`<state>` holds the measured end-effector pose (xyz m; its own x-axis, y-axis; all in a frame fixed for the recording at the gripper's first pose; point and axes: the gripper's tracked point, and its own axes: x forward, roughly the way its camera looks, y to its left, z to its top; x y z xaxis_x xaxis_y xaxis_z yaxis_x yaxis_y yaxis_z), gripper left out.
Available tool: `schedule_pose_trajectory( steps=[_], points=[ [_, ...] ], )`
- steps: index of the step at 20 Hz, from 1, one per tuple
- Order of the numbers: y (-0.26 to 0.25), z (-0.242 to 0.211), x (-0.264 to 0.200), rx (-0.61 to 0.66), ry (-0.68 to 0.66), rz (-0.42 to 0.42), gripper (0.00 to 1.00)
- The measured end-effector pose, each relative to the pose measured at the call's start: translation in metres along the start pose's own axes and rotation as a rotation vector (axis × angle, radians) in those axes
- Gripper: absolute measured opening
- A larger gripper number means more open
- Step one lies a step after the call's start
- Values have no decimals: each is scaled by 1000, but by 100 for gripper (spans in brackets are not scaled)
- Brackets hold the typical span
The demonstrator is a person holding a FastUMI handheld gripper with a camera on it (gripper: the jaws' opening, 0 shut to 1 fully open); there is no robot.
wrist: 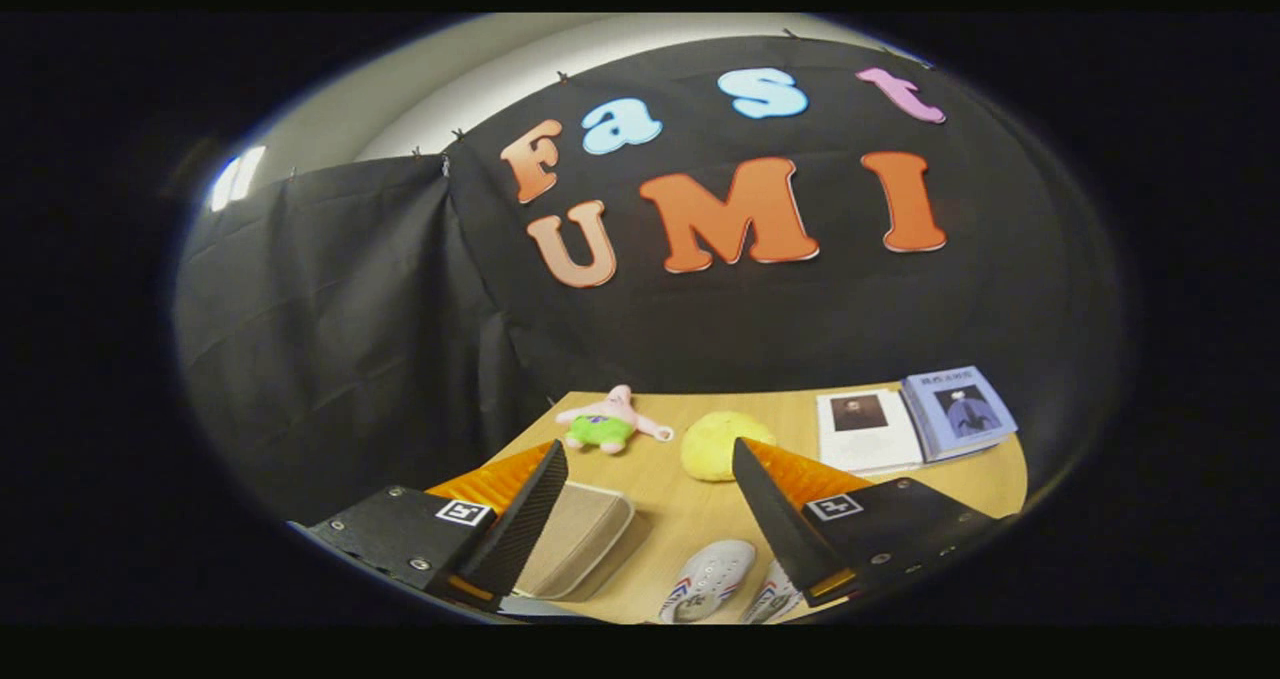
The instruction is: Open the storage box then place both shoes into the box .Put the left shoe in first, then the right shoe, with the right side of both shoes facing outward in a uniform manner.
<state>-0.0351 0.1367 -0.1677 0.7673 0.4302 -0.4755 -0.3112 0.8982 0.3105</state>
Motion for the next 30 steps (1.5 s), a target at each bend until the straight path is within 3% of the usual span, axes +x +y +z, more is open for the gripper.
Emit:
schedule_pose_trajectory(
  steps=[15,21,30],
  points=[
    [42,-148,45,300,400,226,97],
    [63,-189,61,503,514,318,97],
    [67,-252,85,601,640,338,96]
  ],
)
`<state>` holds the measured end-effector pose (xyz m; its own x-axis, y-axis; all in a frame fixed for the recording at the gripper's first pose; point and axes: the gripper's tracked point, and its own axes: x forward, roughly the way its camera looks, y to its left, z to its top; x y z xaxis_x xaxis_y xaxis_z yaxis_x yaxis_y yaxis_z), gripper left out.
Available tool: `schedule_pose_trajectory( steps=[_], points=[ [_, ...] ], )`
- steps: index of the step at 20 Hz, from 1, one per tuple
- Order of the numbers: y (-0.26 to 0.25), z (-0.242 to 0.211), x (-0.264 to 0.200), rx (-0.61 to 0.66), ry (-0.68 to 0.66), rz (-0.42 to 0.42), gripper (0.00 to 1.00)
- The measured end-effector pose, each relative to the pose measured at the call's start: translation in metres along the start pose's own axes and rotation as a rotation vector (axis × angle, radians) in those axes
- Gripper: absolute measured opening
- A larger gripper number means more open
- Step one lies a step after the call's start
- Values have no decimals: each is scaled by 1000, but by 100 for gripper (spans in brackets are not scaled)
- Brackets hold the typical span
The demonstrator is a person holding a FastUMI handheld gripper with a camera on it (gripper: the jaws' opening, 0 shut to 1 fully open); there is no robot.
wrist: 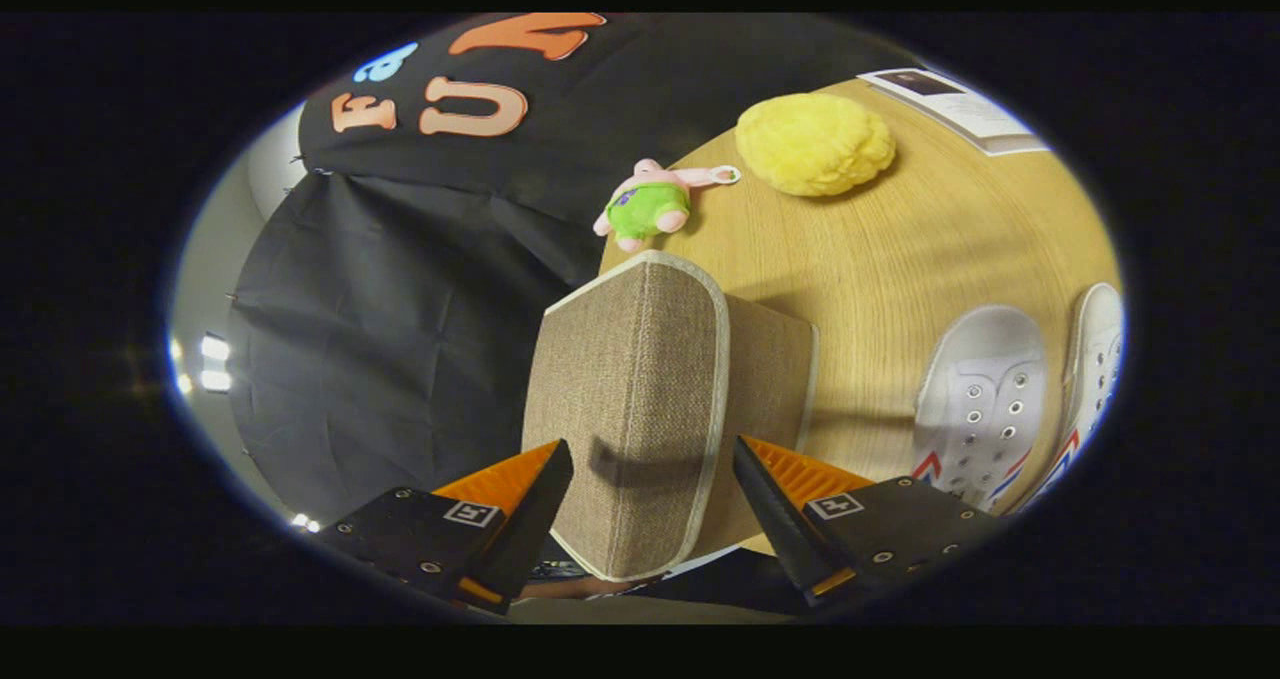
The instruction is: Open the storage box then place both shoes into the box .Put the left shoe in first, then the right shoe, with the right side of both shoes facing outward in a uniform manner.
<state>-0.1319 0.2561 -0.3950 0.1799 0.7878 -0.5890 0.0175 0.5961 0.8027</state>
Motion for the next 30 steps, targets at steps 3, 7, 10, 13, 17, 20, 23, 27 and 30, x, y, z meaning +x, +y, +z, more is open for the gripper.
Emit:
schedule_pose_trajectory(
  steps=[3,7,10,13,17,20,23,27,30],
  points=[
    [2,1,9,87,11,55,96],
    [5,1,16,143,22,122,94],
    [8,9,8,235,4,178,91],
    [10,22,-4,267,-33,212,84],
    [4,32,-4,295,-59,204,64],
    [10,35,-7,282,-75,218,47],
    [10,36,-4,262,-92,202,31],
    [13,42,-8,238,-123,203,20],
    [22,42,-14,238,-123,236,17]
  ],
)
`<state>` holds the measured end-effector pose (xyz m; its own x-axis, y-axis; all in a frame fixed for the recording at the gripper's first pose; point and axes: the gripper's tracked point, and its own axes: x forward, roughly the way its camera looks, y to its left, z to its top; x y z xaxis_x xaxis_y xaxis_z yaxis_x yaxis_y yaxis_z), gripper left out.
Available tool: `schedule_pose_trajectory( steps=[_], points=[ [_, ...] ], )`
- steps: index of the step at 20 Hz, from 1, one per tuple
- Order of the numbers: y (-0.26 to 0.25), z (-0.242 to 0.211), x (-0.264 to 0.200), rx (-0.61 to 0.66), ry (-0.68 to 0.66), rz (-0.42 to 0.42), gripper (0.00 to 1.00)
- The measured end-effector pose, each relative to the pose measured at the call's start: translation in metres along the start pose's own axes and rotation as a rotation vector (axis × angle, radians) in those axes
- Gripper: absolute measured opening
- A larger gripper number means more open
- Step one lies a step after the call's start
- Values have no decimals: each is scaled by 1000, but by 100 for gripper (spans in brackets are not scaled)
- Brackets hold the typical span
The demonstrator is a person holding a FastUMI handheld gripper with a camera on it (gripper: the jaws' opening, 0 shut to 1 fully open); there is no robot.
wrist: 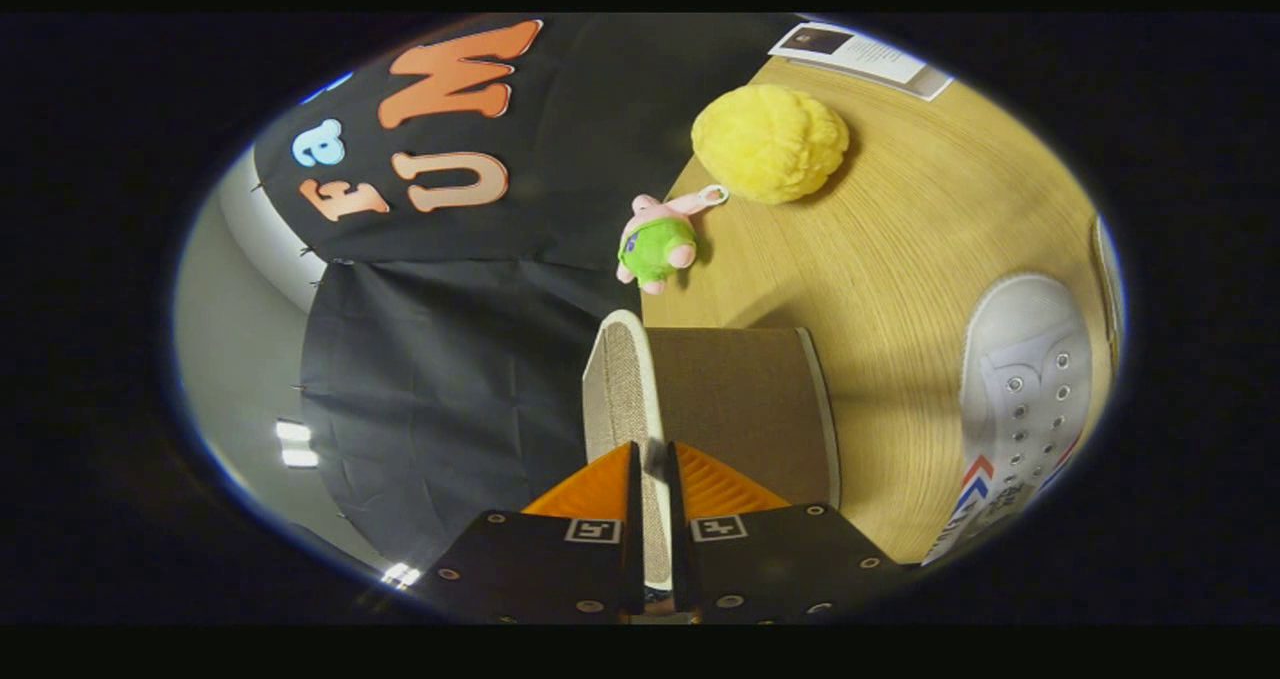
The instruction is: Open the storage box then place both shoes into the box .Put the left shoe in first, then the right shoe, with the right side of both shoes facing outward in a uniform manner.
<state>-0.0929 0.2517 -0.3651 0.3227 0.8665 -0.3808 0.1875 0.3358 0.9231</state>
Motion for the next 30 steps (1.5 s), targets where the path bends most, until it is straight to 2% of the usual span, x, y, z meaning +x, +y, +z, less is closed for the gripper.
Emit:
schedule_pose_trajectory(
  steps=[4,8,10,11,15,17,19,20,21,22,25,30],
  points=[
    [27,-6,-1,7,20,93,12],
    [27,-6,8,2,24,66,11],
    [19,-2,15,-6,7,18,11],
    [14,1,18,-6,-2,-11,12],
    [20,-5,32,-17,12,-22,30],
    [20,-12,40,-37,39,-43,36],
    [8,-16,46,-48,70,-120,33],
    [9,-16,46,-58,67,-131,31],
    [12,-15,47,-59,60,-128,19],
    [16,-17,47,-56,58,-123,15],
    [47,-15,45,-42,49,-38,8],
    [106,-5,49,-54,30,70,4]
  ],
)
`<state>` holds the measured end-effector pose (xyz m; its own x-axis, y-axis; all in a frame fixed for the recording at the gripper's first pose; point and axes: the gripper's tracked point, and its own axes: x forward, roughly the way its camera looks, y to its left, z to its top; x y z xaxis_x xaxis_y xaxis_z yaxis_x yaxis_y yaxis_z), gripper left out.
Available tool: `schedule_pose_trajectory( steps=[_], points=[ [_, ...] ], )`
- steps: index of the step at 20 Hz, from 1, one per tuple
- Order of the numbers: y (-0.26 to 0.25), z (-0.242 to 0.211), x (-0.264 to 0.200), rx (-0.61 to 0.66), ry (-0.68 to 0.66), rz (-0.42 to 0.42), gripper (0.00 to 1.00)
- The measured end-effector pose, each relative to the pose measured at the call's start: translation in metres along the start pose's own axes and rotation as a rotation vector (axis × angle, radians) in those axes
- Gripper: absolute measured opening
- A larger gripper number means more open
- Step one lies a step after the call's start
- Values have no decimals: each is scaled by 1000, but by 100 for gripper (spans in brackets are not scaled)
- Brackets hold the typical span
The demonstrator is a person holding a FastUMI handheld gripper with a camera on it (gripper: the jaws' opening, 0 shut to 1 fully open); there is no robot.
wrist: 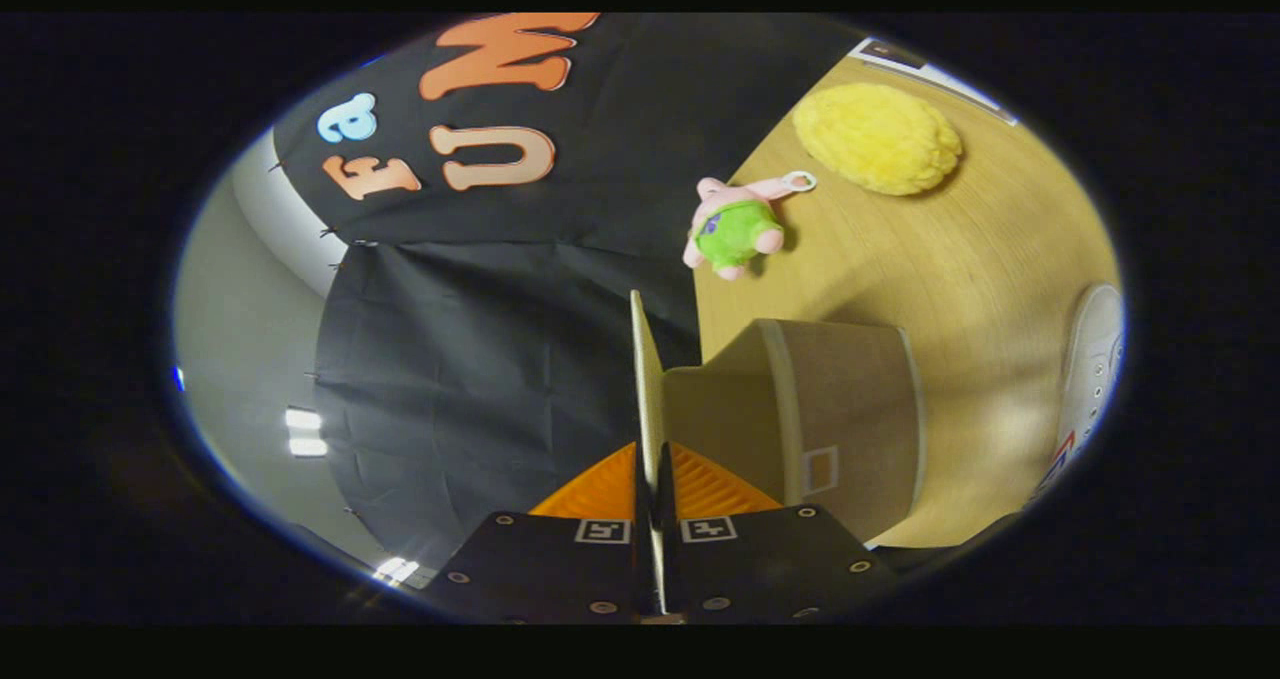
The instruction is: Open the storage box then place both shoes into the box .Put the left shoe in first, then the right shoe, with the right side of both shoes facing outward in a uniform manner.
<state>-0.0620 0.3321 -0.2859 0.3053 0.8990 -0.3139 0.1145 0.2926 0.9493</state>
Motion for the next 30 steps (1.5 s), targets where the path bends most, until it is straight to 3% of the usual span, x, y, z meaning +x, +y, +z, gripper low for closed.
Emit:
schedule_pose_trajectory(
  steps=[6,11,17,24,30],
  points=[
    [56,-6,33,-94,24,27,4],
    [101,-26,85,-157,87,55,7],
    [129,-68,158,-199,148,23,10],
    [95,-115,238,-193,218,-111,11],
    [15,-113,251,-193,213,-335,7]
  ],
)
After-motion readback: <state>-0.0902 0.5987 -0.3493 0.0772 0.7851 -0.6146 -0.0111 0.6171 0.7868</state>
